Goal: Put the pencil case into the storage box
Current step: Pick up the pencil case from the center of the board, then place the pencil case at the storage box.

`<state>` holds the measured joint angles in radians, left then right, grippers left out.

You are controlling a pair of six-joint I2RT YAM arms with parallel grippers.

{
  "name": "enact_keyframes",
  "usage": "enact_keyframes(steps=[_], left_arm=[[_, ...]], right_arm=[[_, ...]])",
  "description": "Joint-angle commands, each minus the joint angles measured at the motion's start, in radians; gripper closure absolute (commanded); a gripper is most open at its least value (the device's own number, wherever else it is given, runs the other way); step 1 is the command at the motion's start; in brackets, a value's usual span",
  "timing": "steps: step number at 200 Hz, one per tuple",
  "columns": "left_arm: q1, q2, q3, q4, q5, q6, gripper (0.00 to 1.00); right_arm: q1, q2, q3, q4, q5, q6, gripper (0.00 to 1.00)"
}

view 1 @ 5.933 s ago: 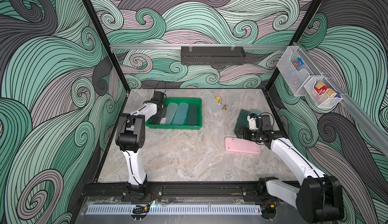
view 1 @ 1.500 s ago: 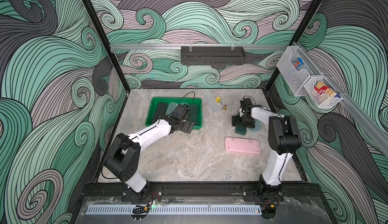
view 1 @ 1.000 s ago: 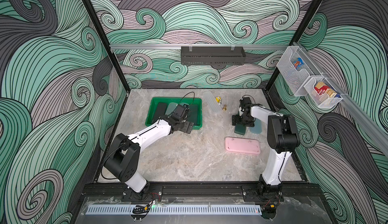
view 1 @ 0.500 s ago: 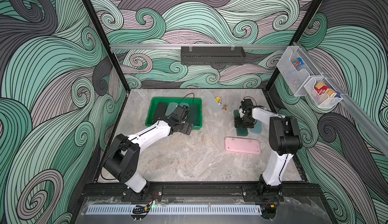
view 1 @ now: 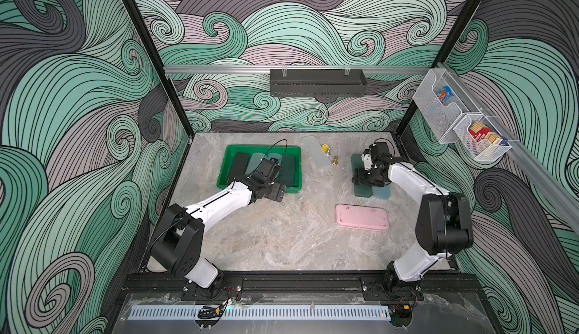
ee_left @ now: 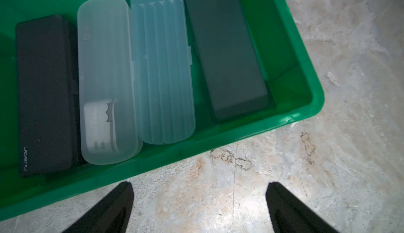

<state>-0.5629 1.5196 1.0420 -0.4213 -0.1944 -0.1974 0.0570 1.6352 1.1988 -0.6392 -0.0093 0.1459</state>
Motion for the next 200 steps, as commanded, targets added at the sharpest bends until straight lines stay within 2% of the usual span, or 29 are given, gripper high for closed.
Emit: enact_keyframes(steps=[1,23,45,71,99,164,200], left_arm=[[0.035,-0.048,-0.007,-0.03,-0.007,-0.076,0.01],[0.088,-0.063,-0.008,-0.055,-0.008,-0.161,0.01],[0.126,-0.08,-0.014,-0.082,-0.019,-0.205,0.01],[0.155,-0.116,-0.048,-0.08,-0.021,-0.223,0.01],[0.17,-0.146,-0.095,-0.056,-0.012,-0.239,0.01],[0.175,-0.149,-0.158,-0.03,-0.018,-0.234,0.01],[0.178,-0.147,-0.169,-0.024,-0.014,-0.229,0.01]], right_arm=[[0.043,-0.077,0.008,-0.019,-0.065,0.064,0.45],[0.129,-0.107,0.039,-0.019,-0.072,0.133,0.45],[0.243,-0.065,0.123,-0.018,-0.065,0.195,0.45],[0.383,0.065,0.275,-0.018,-0.03,0.242,0.45],[0.486,0.229,0.456,-0.02,-0.012,0.28,0.46],[0.577,0.542,0.753,-0.018,0.009,0.355,0.46],[0.583,0.63,0.821,-0.018,0.057,0.392,0.45]])
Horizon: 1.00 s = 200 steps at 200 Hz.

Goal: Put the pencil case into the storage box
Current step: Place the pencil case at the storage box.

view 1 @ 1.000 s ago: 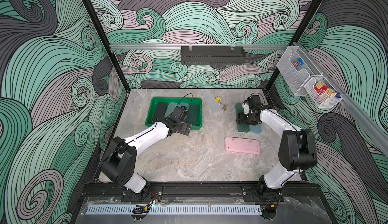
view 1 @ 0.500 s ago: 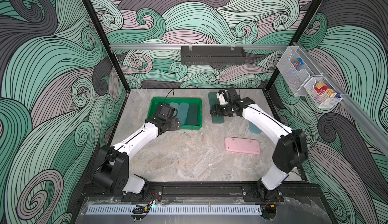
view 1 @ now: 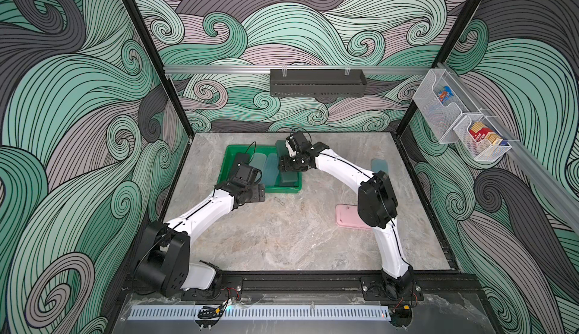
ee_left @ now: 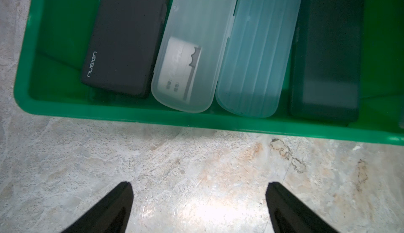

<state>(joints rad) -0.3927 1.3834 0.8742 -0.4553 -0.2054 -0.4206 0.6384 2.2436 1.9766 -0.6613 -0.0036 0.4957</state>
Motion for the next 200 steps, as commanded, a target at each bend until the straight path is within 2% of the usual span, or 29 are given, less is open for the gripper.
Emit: enact_keyframes(steps=[1,53,81,95,118,159,184,200], left_arm=[[0.008,-0.01,-0.002,0.01,-0.002,-0.005,0.01],[0.008,0.003,-0.001,0.014,0.005,0.003,0.01],[0.008,0.011,-0.002,0.017,0.005,0.005,0.01],[0.008,0.014,-0.002,0.014,0.005,0.006,0.01],[0.008,0.019,-0.004,0.015,-0.002,0.011,0.01],[0.008,0.025,-0.008,0.021,-0.002,0.015,0.01],[0.008,0.029,-0.004,0.022,0.0,0.02,0.01],[0.008,0.027,-0.006,0.02,0.014,0.023,0.01]], right_arm=[[0.001,0.023,0.044,0.004,0.053,0.043,0.45],[0.0,-0.022,-0.054,0.002,0.119,0.073,0.44],[0.0,-0.029,-0.075,-0.007,0.115,0.069,0.4],[0.0,-0.023,-0.071,-0.013,0.108,0.066,0.32],[0.001,-0.034,-0.075,-0.02,0.112,0.064,0.01],[0.003,-0.12,-0.133,-0.021,0.137,0.047,0.01],[-0.02,-0.263,-0.242,-0.022,0.178,0.004,0.01],[-0.091,-0.39,-0.357,-0.032,0.201,-0.038,0.01]])
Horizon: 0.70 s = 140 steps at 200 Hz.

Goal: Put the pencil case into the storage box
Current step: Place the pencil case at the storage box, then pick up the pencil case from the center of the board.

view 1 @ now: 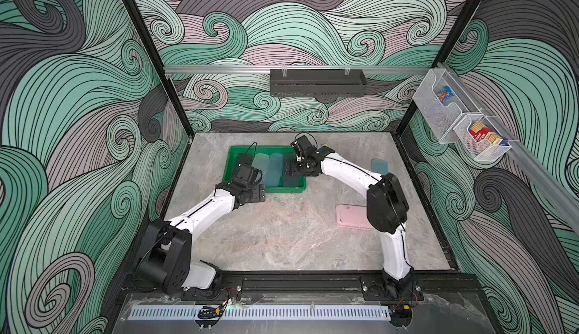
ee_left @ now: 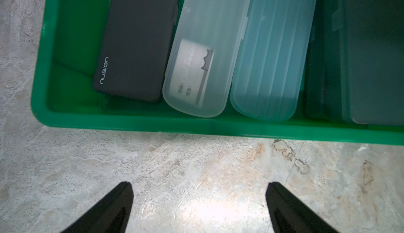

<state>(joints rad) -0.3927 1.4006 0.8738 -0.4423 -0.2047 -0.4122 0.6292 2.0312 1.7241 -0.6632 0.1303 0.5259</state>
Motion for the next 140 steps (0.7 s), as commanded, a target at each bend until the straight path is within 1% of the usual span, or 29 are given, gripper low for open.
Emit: enact_keyframes(steps=[1,15,30,44,60,83,108,140], left_arm=[[0.008,0.01,-0.006,0.007,0.014,0.015,0.01],[0.008,-0.002,-0.011,0.008,0.022,0.018,0.01],[0.008,-0.016,-0.02,0.02,0.024,0.016,0.01],[0.008,-0.023,-0.023,0.028,0.029,0.014,0.01],[0.007,-0.02,-0.02,0.03,0.041,0.013,0.01],[0.006,-0.017,-0.013,0.031,0.047,0.01,0.01],[0.005,-0.013,-0.019,0.039,0.05,0.01,0.01],[0.005,0.014,-0.018,0.043,0.051,0.013,0.01]], right_arm=[[-0.089,-0.185,-0.113,-0.029,0.068,-0.073,0.01],[-0.193,-0.295,-0.222,-0.044,0.083,-0.133,0.01],[-0.327,-0.38,-0.32,-0.063,0.099,-0.204,0.01],[-0.444,-0.417,-0.379,-0.076,0.114,-0.265,0.01],[-0.54,-0.417,-0.417,-0.076,0.101,-0.316,0.01],[-0.622,-0.365,-0.428,-0.077,0.082,-0.356,0.01],[-0.673,-0.286,-0.418,-0.07,0.066,-0.382,0.01],[-0.736,-0.239,-0.425,-0.024,0.044,-0.4,0.01]])
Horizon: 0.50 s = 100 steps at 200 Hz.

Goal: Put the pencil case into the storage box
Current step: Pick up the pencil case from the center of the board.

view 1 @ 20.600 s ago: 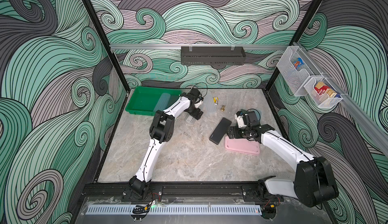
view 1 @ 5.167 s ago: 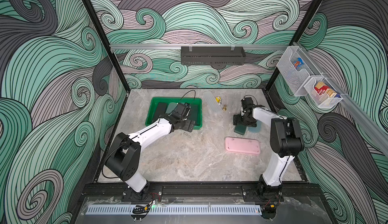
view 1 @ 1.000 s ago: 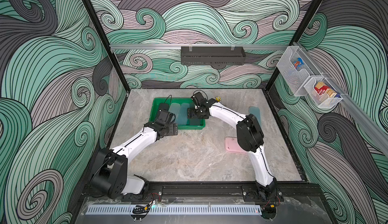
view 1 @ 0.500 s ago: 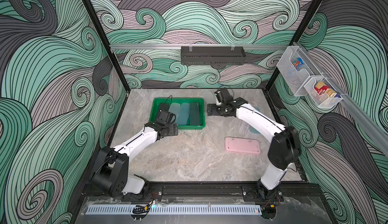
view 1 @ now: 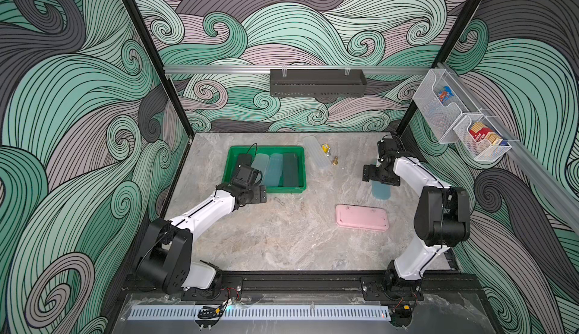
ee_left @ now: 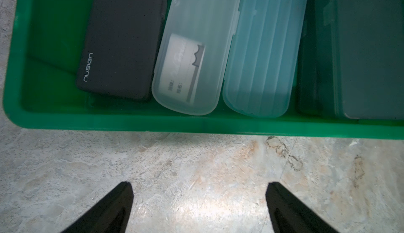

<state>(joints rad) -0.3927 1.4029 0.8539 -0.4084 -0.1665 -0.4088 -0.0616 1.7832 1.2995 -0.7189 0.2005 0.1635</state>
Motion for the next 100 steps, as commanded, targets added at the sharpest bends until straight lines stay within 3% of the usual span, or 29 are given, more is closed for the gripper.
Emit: enact_keyframes(steps=[1,51,100], left_arm=[[0.005,0.012,0.002,0.01,0.012,0.01,0.01],[0.005,0.014,0.001,0.014,0.009,0.01,0.01],[0.005,0.052,0.005,0.013,0.004,0.014,0.01]], right_arm=[[-0.047,0.01,0.0,0.032,-0.027,-0.038,0.01],[-0.132,0.071,0.003,0.069,-0.09,-0.061,0.01],[-0.135,0.13,0.01,0.104,-0.121,-0.064,0.01]])
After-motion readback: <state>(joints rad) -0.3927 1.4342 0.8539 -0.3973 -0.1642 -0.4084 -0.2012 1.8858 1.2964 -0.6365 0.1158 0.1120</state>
